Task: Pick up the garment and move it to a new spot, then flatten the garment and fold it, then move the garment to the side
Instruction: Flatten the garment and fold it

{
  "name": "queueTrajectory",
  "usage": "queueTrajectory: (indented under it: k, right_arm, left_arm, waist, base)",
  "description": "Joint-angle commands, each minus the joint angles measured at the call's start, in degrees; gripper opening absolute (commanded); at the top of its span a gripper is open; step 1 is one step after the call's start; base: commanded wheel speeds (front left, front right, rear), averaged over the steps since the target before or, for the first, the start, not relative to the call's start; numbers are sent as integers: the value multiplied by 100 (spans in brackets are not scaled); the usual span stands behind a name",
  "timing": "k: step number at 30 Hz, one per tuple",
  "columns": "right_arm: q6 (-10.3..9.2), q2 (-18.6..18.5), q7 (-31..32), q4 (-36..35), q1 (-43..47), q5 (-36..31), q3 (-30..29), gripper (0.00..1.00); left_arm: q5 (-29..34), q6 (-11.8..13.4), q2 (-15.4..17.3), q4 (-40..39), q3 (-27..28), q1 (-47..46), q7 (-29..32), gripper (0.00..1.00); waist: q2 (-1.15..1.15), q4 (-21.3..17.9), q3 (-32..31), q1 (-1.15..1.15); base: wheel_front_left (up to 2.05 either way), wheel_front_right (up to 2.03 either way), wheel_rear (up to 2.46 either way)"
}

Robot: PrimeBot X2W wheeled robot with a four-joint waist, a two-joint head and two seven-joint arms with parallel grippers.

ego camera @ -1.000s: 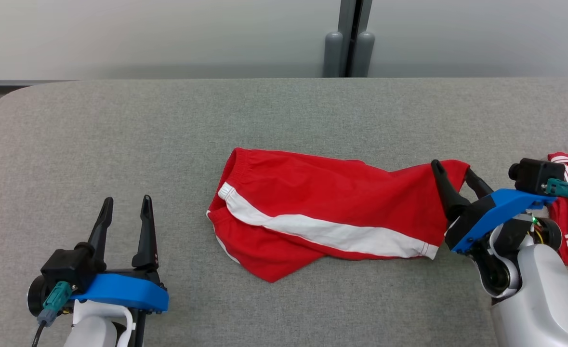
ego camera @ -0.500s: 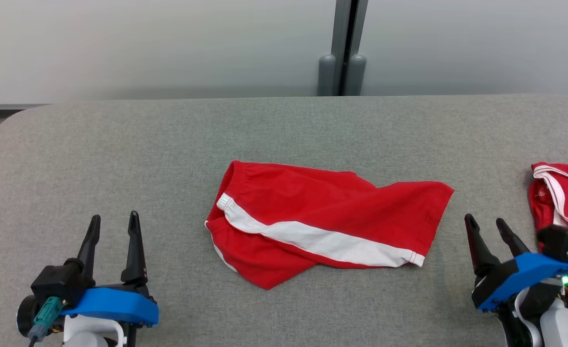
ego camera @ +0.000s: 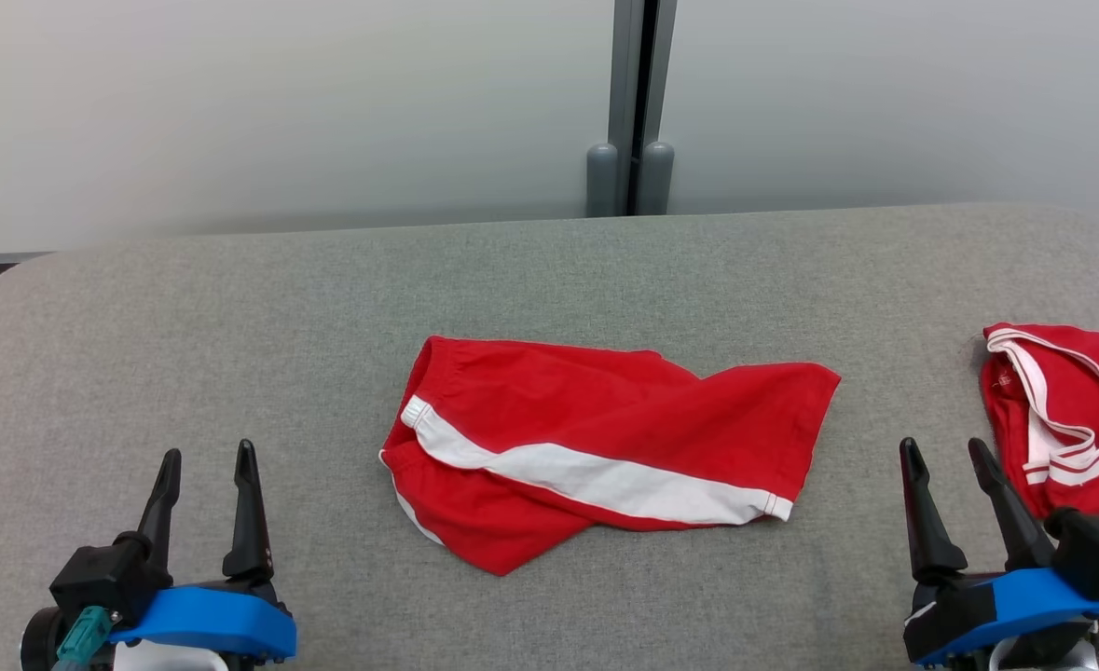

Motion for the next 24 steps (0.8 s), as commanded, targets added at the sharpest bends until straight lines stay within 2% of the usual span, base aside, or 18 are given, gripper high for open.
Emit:
queueTrajectory:
  k: [1, 7, 24]
  right_arm:
    - [3, 28, -26, -26, 117, -68, 16, 100]
    - [3, 55, -101, -26, 208, -324, -31, 100]
    - [3, 71, -14, 92, 185, -140, 74, 100]
  left_arm:
    - [33, 13, 10, 5, 44, 55, -26, 100]
    - [40, 42, 6, 59, 57, 191, -26, 100]
    - [17, 112, 56, -14, -91, 212, 101, 100]
  waist:
    - [0, -27, -58, 0]
    - [0, -70, -167, 0]
    - [0, -122, -178, 0]
  base:
    - [0, 0, 0]
    - [0, 0, 0]
    - [0, 0, 0]
